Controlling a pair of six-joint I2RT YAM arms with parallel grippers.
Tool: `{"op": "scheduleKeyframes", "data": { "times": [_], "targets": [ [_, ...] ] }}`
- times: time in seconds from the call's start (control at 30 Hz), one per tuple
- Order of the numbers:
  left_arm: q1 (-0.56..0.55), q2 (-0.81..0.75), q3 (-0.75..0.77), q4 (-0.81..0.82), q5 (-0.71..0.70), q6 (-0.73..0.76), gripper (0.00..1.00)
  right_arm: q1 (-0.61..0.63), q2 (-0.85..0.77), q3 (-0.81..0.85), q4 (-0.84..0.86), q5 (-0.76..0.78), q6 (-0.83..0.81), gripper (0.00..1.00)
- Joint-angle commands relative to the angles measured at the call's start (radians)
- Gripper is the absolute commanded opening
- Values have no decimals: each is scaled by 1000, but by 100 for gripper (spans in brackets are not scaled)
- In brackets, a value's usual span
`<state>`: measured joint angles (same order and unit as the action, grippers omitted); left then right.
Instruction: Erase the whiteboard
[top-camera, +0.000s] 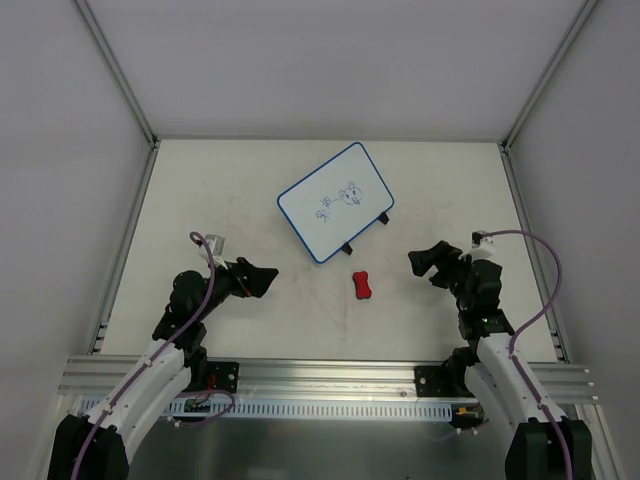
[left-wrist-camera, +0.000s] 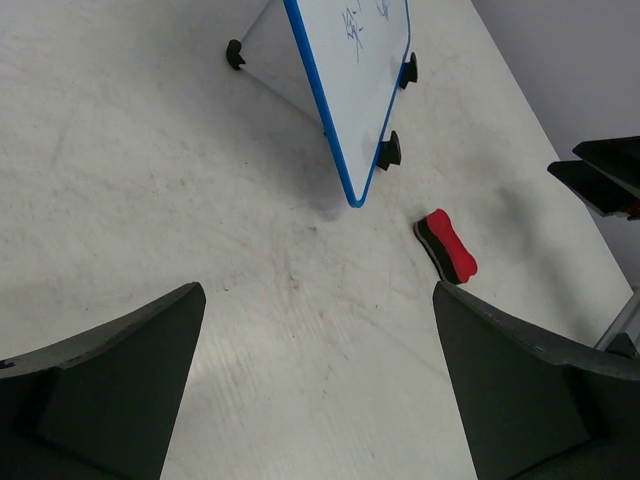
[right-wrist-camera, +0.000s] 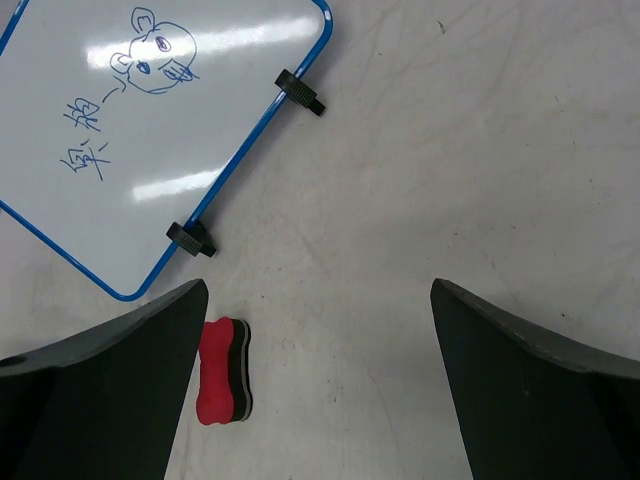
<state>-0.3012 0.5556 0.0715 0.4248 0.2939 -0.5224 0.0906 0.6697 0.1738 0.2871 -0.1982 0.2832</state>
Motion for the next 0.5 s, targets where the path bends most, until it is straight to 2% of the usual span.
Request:
{"op": "scheduleKeyframes", "data": {
  "times": [0.0,0.27,0.37,0.4,0.47],
  "targets": [
    [-3,-13,37,45,56,39,99,6,2,52,14,11,-7,99],
    [-3,-42,37,16,42,58,99,38,68,128,-89,-3,-70,99],
    [-3,-43,43,2,28,64,99,147,47,170,-205,139,-73,99],
    [-3,-43,51,-9,27,67,99,235,33,193,-241,181,-73,99],
    [-3,-43,56,-21,25,73,99,335,36,258,-397,328,-78,99]
  ]
}}
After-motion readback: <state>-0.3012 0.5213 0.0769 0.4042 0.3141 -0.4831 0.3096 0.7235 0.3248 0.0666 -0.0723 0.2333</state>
